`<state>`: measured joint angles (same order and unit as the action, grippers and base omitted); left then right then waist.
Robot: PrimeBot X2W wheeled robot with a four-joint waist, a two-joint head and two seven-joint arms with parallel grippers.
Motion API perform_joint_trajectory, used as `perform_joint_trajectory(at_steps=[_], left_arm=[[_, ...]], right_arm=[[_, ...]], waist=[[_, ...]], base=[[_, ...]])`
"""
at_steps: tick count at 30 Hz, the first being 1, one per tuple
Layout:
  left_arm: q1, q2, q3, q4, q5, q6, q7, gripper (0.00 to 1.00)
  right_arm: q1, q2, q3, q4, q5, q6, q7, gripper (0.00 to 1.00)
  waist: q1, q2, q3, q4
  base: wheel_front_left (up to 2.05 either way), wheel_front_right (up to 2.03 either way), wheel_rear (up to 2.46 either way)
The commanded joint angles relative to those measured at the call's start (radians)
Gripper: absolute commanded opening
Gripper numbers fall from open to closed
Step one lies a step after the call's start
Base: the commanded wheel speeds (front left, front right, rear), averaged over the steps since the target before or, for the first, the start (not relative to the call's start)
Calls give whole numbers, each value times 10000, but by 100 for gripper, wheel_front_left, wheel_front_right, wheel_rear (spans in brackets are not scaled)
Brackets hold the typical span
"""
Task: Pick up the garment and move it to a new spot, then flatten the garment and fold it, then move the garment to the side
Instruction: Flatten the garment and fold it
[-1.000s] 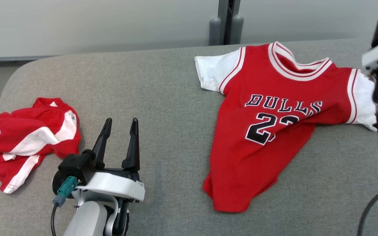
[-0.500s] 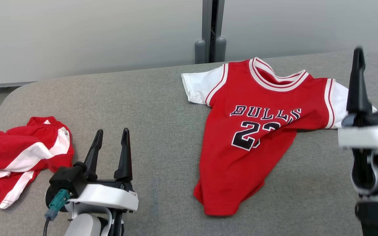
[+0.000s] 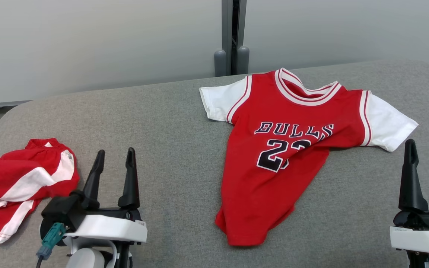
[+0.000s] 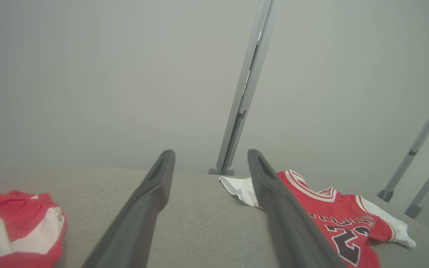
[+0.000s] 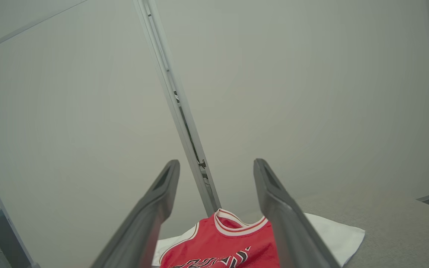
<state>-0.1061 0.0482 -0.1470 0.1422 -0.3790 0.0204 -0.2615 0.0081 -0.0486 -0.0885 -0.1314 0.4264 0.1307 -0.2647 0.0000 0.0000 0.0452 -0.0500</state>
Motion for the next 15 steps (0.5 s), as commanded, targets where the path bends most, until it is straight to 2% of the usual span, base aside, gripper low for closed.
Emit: perform_joint_trajectory(at_steps=[1, 10, 15], left_arm=[[160, 34, 106, -70, 76, 43, -25, 100], [243, 38, 417, -357, 93, 55, -25, 100], [172, 35, 56, -52, 25, -97, -24, 100]], right_arm=[[65, -44, -9, 33, -82, 1, -17, 100], [-20, -43, 322, 53, -352, 1, -18, 100], [-127, -42, 450, 29, -454, 1, -19, 100]], waist=[[0, 0, -14, 1], [0, 0, 105, 40], [0, 0, 299, 12]], base=[[0, 0, 0], [0, 0, 0], [0, 0, 0]])
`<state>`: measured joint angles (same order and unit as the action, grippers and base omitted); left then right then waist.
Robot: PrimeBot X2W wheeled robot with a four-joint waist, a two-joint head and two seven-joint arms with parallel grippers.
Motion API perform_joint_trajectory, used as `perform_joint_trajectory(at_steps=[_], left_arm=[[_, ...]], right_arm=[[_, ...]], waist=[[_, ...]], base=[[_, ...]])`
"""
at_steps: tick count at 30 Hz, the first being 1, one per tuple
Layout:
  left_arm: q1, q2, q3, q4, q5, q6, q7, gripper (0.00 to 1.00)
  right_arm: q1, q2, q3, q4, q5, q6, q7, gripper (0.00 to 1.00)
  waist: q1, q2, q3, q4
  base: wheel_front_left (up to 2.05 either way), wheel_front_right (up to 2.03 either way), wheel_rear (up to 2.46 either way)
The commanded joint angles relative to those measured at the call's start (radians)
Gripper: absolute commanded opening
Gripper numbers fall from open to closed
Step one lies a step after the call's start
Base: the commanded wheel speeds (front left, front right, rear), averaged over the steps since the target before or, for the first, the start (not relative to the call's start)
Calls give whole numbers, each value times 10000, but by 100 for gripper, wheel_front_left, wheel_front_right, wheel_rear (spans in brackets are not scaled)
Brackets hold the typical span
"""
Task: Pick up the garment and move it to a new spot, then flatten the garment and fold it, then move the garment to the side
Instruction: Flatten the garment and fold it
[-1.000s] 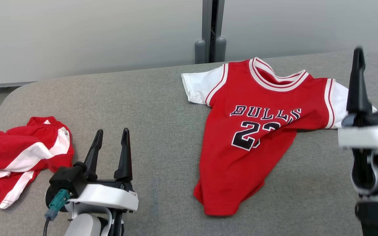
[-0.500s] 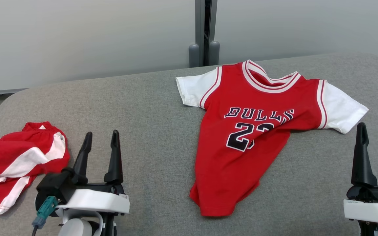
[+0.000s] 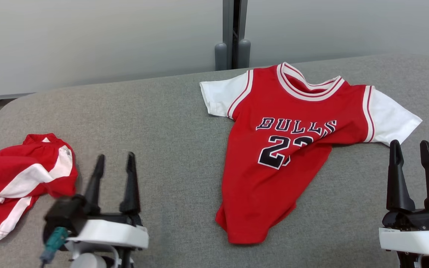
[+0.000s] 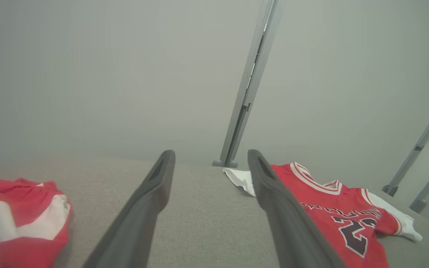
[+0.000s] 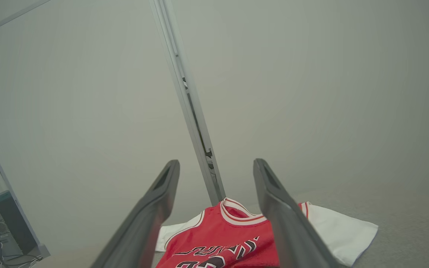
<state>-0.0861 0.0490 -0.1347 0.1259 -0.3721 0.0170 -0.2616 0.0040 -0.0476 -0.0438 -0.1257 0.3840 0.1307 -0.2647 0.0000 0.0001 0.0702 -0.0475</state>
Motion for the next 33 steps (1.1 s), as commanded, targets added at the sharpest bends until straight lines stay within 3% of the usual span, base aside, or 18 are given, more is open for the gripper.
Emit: perform_joint_trajectory(at_steps=[1, 5, 12, 17, 21, 26, 33], left_arm=[[-64, 23, -315, 345, -59, -210, -22, 100], [-530, 43, -1385, 1661, 54, -922, -14, 100], [-1362, 155, -2859, 3092, -289, -1443, 1065, 100], [-1878, 871, -4548, 3147, -1308, -1482, 2191, 100], [-2247, 1462, -5545, 2975, -1953, -1479, 2470, 100], [-2595, 1822, -6285, 3097, -2440, -1481, 2690, 100], [-2996, 1830, -6829, 3369, -2819, -1482, 2388, 100]], right_arm=[[-104, -51, -3, -12, 0, 1, -17, 100], [-185, -50, 35, 18, 40, 1, -19, 100], [-383, -51, 97, 27, 131, 1, -19, 100], [-490, -52, 121, 55, 222, 1, -17, 100], [-534, -52, 95, 90, 298, 1, -19, 100], [-584, -52, 130, 80, 320, 1, -19, 100], [-716, -52, 119, 97, 360, 1, -17, 100]], waist=[[0, -1, 104, -23], [0, -1, 394, -98], [0, -1, 807, -305], [0, -1, 1072, -510], [0, -1, 1200, -603], [0, -1, 1312, -680], [0, -1, 1454, -707]], base=[[0, 0, 0], [0, 0, 0], [0, 0, 0], [0, 0, 0], [0, 0, 0], [0, 0, 0], [0, 0, 0]])
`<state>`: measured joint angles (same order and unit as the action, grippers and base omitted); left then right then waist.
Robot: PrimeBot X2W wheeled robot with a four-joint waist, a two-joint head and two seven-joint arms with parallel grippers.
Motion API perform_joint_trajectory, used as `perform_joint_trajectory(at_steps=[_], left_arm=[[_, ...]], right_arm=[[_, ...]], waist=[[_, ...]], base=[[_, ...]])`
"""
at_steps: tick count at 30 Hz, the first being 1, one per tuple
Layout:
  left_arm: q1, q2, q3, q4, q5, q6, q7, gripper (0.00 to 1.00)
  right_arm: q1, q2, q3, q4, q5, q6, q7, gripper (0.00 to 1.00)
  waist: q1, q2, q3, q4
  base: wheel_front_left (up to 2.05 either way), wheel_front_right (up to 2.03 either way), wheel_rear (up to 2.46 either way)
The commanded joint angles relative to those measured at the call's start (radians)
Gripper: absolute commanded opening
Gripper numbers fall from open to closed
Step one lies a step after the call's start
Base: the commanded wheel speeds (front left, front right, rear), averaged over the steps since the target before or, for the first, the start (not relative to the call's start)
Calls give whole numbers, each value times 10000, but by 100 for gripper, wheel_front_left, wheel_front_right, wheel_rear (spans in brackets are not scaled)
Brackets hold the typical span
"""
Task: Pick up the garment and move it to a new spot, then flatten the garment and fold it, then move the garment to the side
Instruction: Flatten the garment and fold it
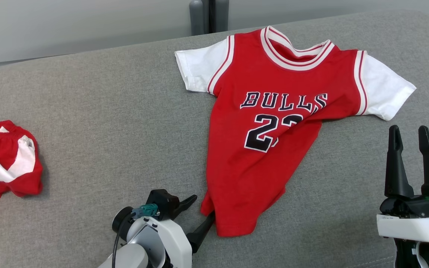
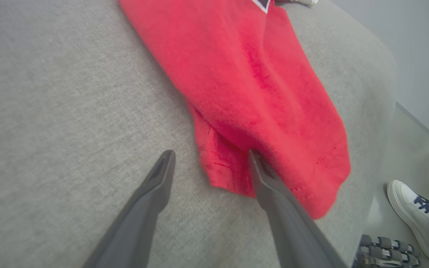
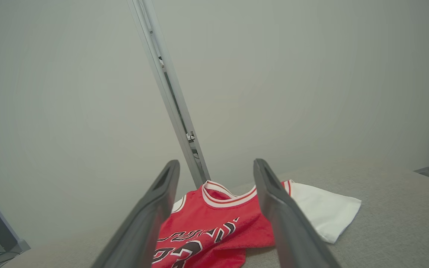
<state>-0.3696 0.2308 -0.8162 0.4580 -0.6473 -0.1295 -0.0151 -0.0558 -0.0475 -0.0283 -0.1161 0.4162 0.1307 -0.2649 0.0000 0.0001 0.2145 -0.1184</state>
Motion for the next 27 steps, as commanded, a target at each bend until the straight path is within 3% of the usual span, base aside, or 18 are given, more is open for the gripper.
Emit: perform_joint_trajectory(at_steps=[1, 2, 3, 5, 12, 27], left_arm=[[-200, -9, -91, 117, -111, -18, -103, 100], [-250, -24, -180, 179, -147, -18, -109, 100], [-308, -29, -248, 221, -189, -16, -147, 70], [-370, -70, -346, 241, -379, -18, -242, 0], [-579, 37, -446, 495, -781, -7, -635, 0], [-283, 512, 1264, 681, -1316, 1166, -2259, 0]], right_arm=[[-129, -54, -30, 12, 35, 1, -17, 100], [-142, -54, -23, 19, 30, 1, -15, 100], [-154, -54, -20, 28, 26, 1, -15, 100], [-157, -54, -17, 56, 9, 1, -17, 100], [-142, -54, -137, 81, -139, 1, -15, 100], [139, -54, -174, 82, -241, 1, -15, 100]], waist=[[0, -1, 22, 0], [0, -1, 29, -1], [0, -1, 35, 0], [0, -1, 40, 3], [0, -1, -11, 92], [0, -1, -973, 733]], base=[[0, 0, 0], [0, 0, 0], [0, 0, 0], [0, 0, 0], [0, 0, 0], [0, 0, 0]])
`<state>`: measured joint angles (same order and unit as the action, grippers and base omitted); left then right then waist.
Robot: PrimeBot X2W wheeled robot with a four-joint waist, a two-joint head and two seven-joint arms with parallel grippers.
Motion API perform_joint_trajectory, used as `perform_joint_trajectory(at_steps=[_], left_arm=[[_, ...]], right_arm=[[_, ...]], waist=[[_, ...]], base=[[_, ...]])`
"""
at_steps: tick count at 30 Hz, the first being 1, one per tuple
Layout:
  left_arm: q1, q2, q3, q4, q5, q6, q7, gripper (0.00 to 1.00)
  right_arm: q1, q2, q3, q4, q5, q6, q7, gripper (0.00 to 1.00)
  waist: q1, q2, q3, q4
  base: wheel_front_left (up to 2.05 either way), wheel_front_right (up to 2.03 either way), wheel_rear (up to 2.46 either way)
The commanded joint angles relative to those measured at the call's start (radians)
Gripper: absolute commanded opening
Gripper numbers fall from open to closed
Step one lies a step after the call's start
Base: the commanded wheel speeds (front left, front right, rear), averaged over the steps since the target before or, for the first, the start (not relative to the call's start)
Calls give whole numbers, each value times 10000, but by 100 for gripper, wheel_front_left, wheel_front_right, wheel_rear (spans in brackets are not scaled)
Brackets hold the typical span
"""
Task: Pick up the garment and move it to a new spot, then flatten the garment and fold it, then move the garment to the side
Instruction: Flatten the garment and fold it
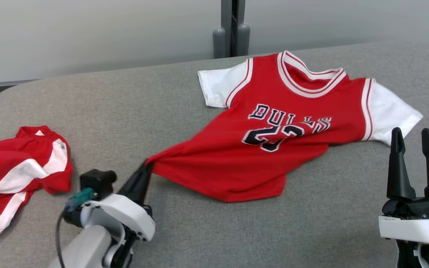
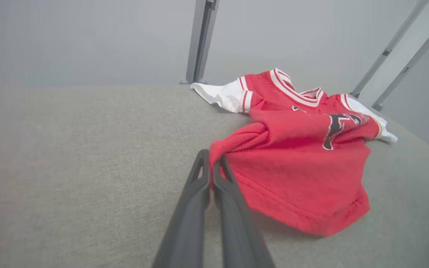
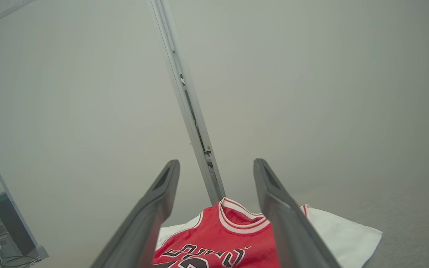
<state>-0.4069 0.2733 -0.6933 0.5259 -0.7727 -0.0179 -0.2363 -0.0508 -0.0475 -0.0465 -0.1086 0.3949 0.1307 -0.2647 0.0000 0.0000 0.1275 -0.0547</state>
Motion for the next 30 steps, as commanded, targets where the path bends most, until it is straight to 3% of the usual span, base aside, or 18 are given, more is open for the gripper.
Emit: perform_joint_trajectory(at_steps=[1, 6, 11, 19, 28, 29, 30], left_arm=[[64, 223, 479, -168, -74, 302, -155, 0], [-180, 473, 1737, -916, 282, 901, -276, 0], [-399, 705, 2747, -1413, 890, 1009, -280, 0], [-2200, 1222, 3263, -88, 1434, 1332, -109, 0], [-4519, 1821, 2397, 2356, 2139, 302, 1138, 0], [-4668, 1833, 2327, 2659, 2166, 209, 1297, 42], [-4815, 1807, 2311, 2954, 2125, 153, 1459, 100]], right_arm=[[113, -54, 68, 5, -44, 1, -17, 100], [143, -55, 169, 6, -46, 1, -19, 100], [33, -55, 335, 45, 70, 1, -17, 100], [-400, -55, 505, -6, 229, 1, -17, 100], [-1127, -52, 766, -64, 436, 1, -19, 100], [-1171, -52, 781, -35, 467, 1, -17, 100], [-1213, -54, 810, -4, 491, 1, -17, 100]], waist=[[0, 0, -187, 143], [0, 0, -231, 123], [0, 0, -13, -135], [0, 0, 873, -803], [0, 0, 1957, -1590], [0, 0, 2028, -1643], [0, 0, 2078, -1691]], base=[[0, 0, 0], [0, 0, 0], [0, 0, 0], [0, 0, 0], [0, 0, 0], [0, 0, 0], [0, 0, 0]])
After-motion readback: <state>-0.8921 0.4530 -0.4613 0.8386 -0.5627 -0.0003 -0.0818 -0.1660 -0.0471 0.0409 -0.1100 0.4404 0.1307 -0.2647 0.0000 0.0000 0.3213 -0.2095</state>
